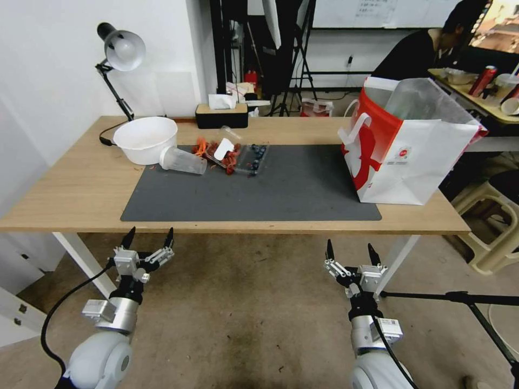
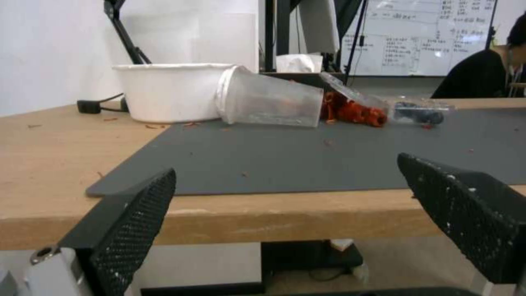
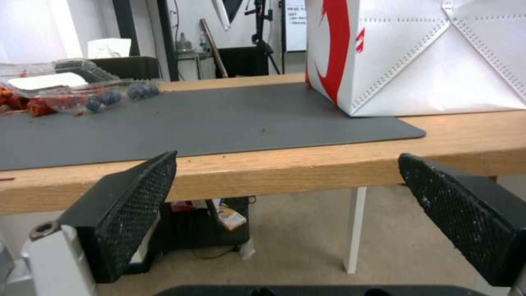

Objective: Pick up the trash from the table and place it into the takeout bag.

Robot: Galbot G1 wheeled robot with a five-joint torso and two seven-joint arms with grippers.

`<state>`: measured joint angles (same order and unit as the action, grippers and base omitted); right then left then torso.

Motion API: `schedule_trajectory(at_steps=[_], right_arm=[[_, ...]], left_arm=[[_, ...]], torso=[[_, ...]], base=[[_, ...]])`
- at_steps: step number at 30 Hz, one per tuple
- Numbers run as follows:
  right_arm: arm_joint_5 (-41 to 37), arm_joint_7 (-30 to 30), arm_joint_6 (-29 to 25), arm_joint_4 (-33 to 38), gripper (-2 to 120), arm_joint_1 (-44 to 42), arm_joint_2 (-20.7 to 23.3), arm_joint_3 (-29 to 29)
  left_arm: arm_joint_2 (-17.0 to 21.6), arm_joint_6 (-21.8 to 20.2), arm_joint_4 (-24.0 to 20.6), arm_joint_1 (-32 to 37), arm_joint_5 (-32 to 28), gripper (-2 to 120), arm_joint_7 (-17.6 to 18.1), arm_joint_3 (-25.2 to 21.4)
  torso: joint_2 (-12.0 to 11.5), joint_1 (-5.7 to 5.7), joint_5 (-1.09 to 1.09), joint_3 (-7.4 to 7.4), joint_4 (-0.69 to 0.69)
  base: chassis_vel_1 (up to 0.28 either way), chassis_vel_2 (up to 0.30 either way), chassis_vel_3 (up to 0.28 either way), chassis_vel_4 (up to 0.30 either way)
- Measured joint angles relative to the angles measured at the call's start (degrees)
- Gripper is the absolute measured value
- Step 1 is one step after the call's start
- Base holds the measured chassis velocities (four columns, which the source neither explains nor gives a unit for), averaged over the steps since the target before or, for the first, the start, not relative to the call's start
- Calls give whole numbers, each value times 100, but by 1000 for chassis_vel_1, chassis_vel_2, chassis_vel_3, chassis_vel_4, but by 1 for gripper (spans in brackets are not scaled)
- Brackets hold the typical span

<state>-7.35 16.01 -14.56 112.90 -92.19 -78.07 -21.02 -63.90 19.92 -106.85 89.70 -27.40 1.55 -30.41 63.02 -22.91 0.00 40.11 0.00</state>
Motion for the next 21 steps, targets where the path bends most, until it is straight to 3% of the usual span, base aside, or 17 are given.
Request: schedule_trajectory(at_steps=[10, 21], right_arm=[[9, 1, -1, -2, 100, -2, -7, 7], [3, 8, -4, -7, 100, 26, 16, -4]], left_arm=[[37, -14, -30, -78, 11, 100, 4, -16], [167, -583, -346, -623, -84, 100, 174, 303]], torso=[[0, 0, 0, 0, 0], [0, -1, 1, 0, 0]], base=[[0, 0, 0, 0], [0, 0, 0, 0]])
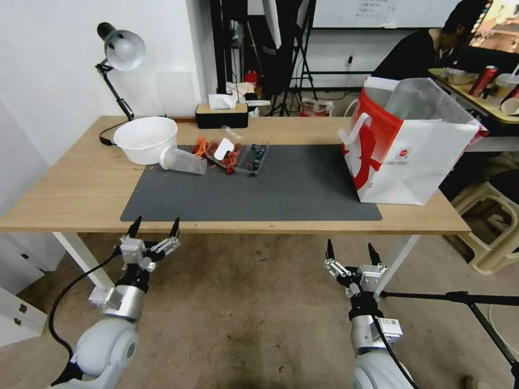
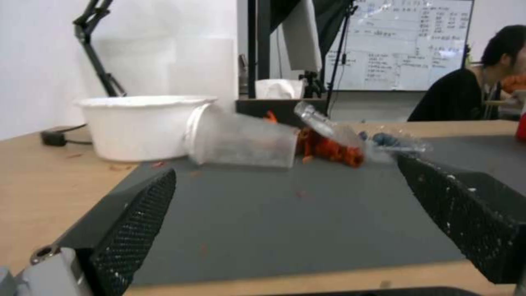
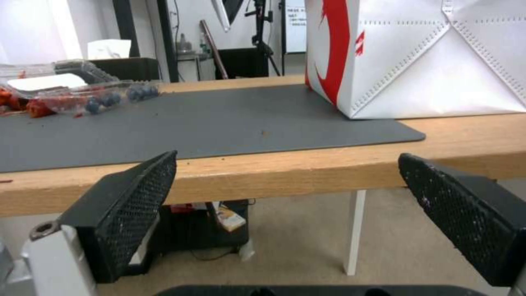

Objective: Pick up the trash from the table and place it into the takeout bag.

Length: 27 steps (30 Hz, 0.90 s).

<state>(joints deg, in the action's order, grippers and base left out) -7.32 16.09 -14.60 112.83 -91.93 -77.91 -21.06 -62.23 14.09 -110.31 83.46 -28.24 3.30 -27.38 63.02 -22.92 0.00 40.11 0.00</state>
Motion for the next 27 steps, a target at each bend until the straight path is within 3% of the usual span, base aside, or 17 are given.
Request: schedule_trajectory(at_steps=[12, 27], right_arm=[[1, 1, 23, -13, 100, 65, -21, 25], [33, 1, 59, -34, 100, 104, -63, 52]], left_arm=[[304, -812, -259, -607, -667, 100, 320, 446], [660, -1849, -58, -1919, -2201, 100, 1226, 1022]], torso=[[0, 0, 0, 0, 0], [0, 0, 0, 0, 0]], base=[[0, 0, 0, 0], [0, 0, 0, 0]])
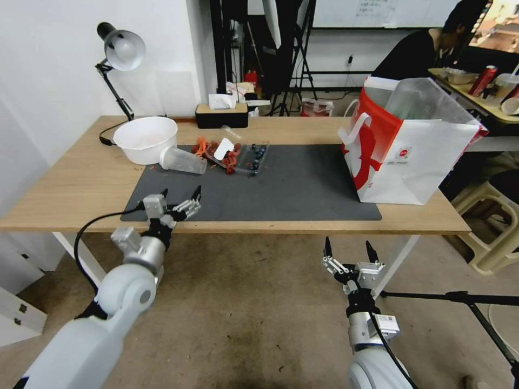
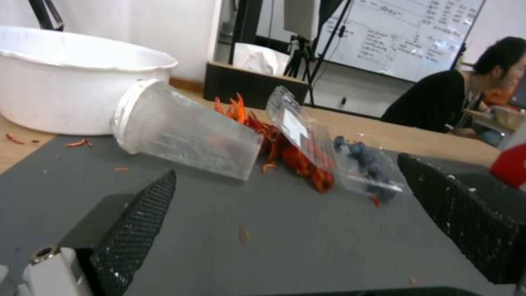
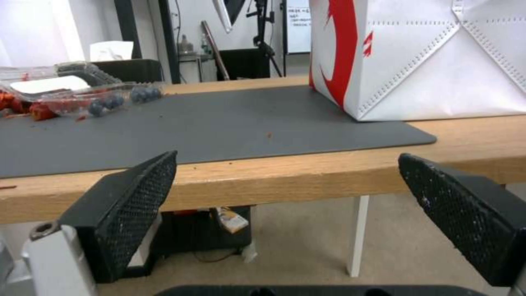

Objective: Pick up the trash from the table and place it into the takeout bag.

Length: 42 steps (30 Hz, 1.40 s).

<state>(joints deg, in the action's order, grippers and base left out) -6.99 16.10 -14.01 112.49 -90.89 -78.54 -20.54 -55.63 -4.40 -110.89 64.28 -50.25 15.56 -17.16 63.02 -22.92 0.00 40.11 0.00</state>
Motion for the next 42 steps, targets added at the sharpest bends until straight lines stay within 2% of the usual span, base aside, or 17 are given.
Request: schedule_trajectory(at_steps=[8, 15, 16, 19, 24, 30, 37, 42], right_arm=[[6, 0, 10, -28, 100, 24, -15, 3], [22, 2, 34, -42, 100, 60, -40, 22], [22, 2, 34, -42, 100, 60, -40, 22], [28, 3, 40, -56, 100, 73, -59, 28], [36, 5, 42, -65, 100, 79, -74, 33], [38, 14, 42, -68, 100, 84, -74, 18], [28, 29, 44, -48, 100, 83, -67, -7], [23, 34, 45, -37, 100, 80, -66, -18]], left_arm=[[46, -384, 254, -637, -699, 100, 290, 131], [33, -917, 633, -1384, -1995, 100, 821, 302], [33, -917, 633, -1384, -1995, 100, 821, 302], [-25, -1171, 876, -1845, -2654, 100, 1190, 381], [-110, -1308, 1171, -2255, -2997, 100, 1469, 500], [-328, -1493, 1667, -2884, -3751, 100, 1997, 678], [-620, -1535, 2232, -3395, -3955, 100, 2427, 940], [-716, -1535, 2494, -3612, -3948, 100, 2593, 1051]], torso=[[0, 0, 0, 0, 0], [0, 0, 0, 0, -1], [0, 0, 0, 0, -1], [0, 0, 0, 0, 0], [0, 0, 0, -1, 0], [1, 0, -1, 0, 0], [1, -1, 0, 0, 0], [1, 0, 0, 0, 0]], base=[[0, 0, 0, 0], [0, 0, 0, 0], [0, 0, 0, 0], [0, 0, 0, 0], [0, 0, 0, 0], [0, 0, 0, 0], [0, 0, 0, 0], [0, 0, 0, 0]])
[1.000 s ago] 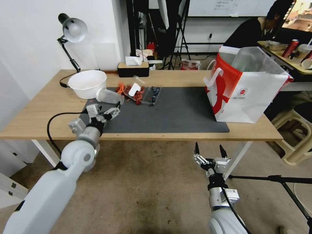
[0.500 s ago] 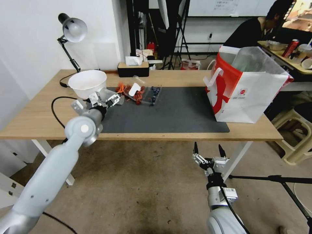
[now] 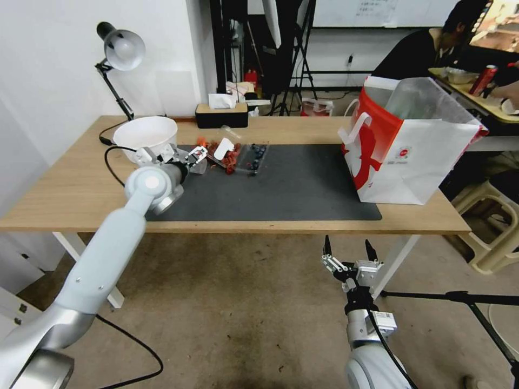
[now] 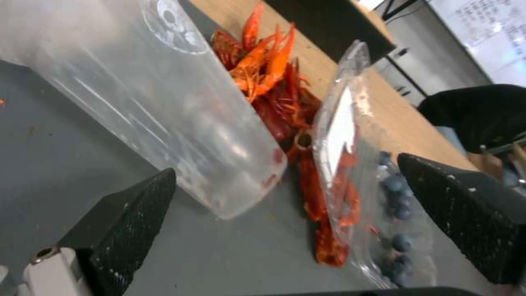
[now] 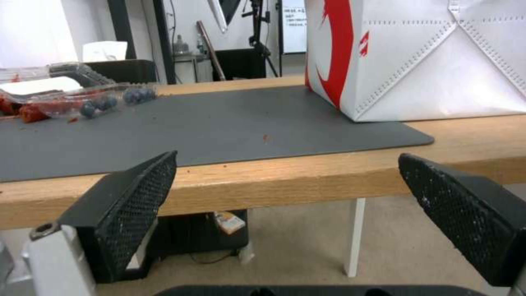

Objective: Pick up the trash from the table and place it into the takeout bag.

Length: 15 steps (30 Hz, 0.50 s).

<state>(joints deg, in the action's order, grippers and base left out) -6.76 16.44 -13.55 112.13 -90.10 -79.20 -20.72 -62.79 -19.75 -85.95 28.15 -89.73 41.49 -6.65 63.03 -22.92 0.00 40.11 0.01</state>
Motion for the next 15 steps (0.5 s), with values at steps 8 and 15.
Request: schedule_trajectory(at_steps=[8, 15], right_arm=[[-11, 5, -3, 6, 100, -17, 3, -12], [-18, 11, -13, 19, 100, -30, 2, -25]], left_arm=[[-134, 1, 371, -319, 76, 99, 269, 159], [-167, -74, 572, -476, 168, 99, 481, 226]], torso=[[0, 0, 0, 0, 0], [0, 0, 1, 0, -1]], base=[[0, 0, 0, 0], [0, 0, 0, 0]])
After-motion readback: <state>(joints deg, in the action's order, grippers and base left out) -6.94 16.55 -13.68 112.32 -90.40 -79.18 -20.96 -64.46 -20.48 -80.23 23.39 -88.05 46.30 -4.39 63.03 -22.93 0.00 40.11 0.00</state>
